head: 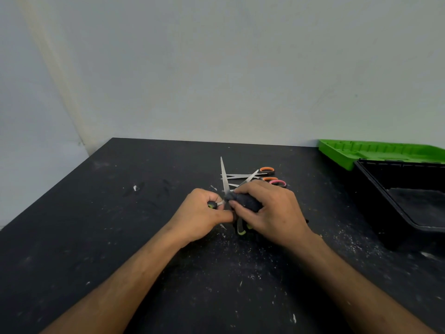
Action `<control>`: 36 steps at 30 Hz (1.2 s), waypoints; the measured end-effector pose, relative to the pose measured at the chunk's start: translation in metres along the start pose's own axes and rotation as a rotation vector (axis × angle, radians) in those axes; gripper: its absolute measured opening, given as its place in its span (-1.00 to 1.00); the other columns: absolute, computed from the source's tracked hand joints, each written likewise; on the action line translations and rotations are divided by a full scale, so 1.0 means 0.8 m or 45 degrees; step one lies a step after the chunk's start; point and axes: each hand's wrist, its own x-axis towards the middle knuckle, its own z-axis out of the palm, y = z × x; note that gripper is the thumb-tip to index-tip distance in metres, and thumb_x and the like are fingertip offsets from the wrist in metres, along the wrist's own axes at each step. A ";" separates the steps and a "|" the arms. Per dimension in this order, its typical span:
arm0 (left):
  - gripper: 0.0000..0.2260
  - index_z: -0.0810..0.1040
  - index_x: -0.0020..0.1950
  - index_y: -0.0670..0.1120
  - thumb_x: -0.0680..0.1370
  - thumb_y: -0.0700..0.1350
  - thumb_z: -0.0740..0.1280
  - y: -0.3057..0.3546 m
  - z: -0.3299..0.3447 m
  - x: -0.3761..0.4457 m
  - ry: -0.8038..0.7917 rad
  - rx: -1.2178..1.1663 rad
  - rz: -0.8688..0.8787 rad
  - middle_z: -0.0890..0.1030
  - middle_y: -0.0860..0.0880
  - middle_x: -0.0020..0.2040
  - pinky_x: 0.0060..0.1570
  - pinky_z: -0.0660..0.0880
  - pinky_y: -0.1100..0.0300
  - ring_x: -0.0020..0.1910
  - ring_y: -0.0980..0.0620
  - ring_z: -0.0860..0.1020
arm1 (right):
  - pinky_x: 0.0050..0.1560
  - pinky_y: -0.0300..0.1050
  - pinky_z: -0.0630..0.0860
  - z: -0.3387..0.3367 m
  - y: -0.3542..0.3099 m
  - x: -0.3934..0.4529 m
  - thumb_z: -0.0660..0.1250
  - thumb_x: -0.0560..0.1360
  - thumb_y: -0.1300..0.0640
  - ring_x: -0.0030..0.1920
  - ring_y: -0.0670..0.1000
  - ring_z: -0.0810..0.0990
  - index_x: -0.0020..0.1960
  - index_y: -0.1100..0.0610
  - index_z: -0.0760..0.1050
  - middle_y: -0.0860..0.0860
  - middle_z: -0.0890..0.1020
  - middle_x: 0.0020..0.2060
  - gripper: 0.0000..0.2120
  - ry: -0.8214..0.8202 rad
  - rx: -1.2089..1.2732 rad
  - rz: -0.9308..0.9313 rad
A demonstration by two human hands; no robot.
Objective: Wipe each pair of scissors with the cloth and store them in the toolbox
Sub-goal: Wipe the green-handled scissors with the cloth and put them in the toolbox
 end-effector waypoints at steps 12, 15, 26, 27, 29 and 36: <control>-0.58 0.39 -0.48 0.00 0.40 -0.05 0.60 0.017 0.013 -0.016 -0.022 0.195 0.042 0.36 0.11 -0.57 -0.42 0.24 0.20 -0.52 0.10 0.27 | -0.32 0.00 0.59 -0.012 -0.005 0.028 0.47 0.51 -0.06 -0.22 -0.04 0.67 -0.04 0.02 0.67 -0.12 0.69 -0.19 -0.85 0.188 -0.064 0.057; -0.59 0.41 -0.48 -0.01 0.39 -0.03 0.60 0.019 0.013 -0.018 -0.012 0.223 0.057 0.37 0.08 -0.55 -0.39 0.26 0.18 -0.50 0.06 0.28 | -0.29 -0.05 0.58 -0.020 -0.007 0.048 0.46 0.52 -0.06 -0.22 -0.08 0.65 -0.04 -0.03 0.67 -0.14 0.69 -0.22 -0.88 0.137 -0.061 0.098; -0.66 0.51 -0.43 -0.03 0.38 -0.04 0.63 0.021 0.003 -0.013 -0.059 0.135 -0.126 0.44 0.07 -0.50 -0.33 0.31 0.19 -0.44 0.07 0.34 | -0.32 0.12 0.66 -0.056 0.016 0.088 0.38 0.56 -0.19 -0.38 -0.03 0.68 -0.01 -0.09 0.62 -0.07 0.71 -0.29 -0.81 0.086 0.106 0.438; -0.68 0.52 -0.41 -0.03 0.38 -0.04 0.62 0.020 0.001 -0.013 -0.039 0.127 -0.128 0.44 0.04 -0.48 -0.33 0.31 0.19 -0.42 0.04 0.34 | -0.32 0.13 0.66 -0.059 0.016 0.082 0.38 0.56 -0.21 -0.38 -0.02 0.69 0.00 -0.10 0.61 -0.06 0.71 -0.29 -0.81 0.108 0.130 0.474; -0.70 0.53 -0.38 -0.05 0.40 -0.03 0.61 0.017 -0.002 -0.012 0.026 0.120 -0.107 0.43 0.05 -0.47 -0.37 0.30 0.22 -0.44 0.06 0.34 | -0.34 0.14 0.67 -0.063 0.012 0.062 0.39 0.55 -0.21 -0.39 0.02 0.71 0.01 -0.11 0.56 -0.04 0.72 -0.28 -0.81 0.156 0.199 0.570; -0.78 0.63 -0.19 -0.05 0.58 0.04 0.42 0.016 0.004 -0.014 0.272 0.244 0.047 0.48 0.08 -0.47 -0.45 0.32 0.21 -0.51 0.16 0.36 | -0.14 0.16 0.72 -0.025 0.004 0.006 0.55 0.49 -0.02 -0.18 0.03 0.74 -0.05 -0.01 0.61 -0.02 0.74 -0.17 -0.84 0.192 0.659 0.958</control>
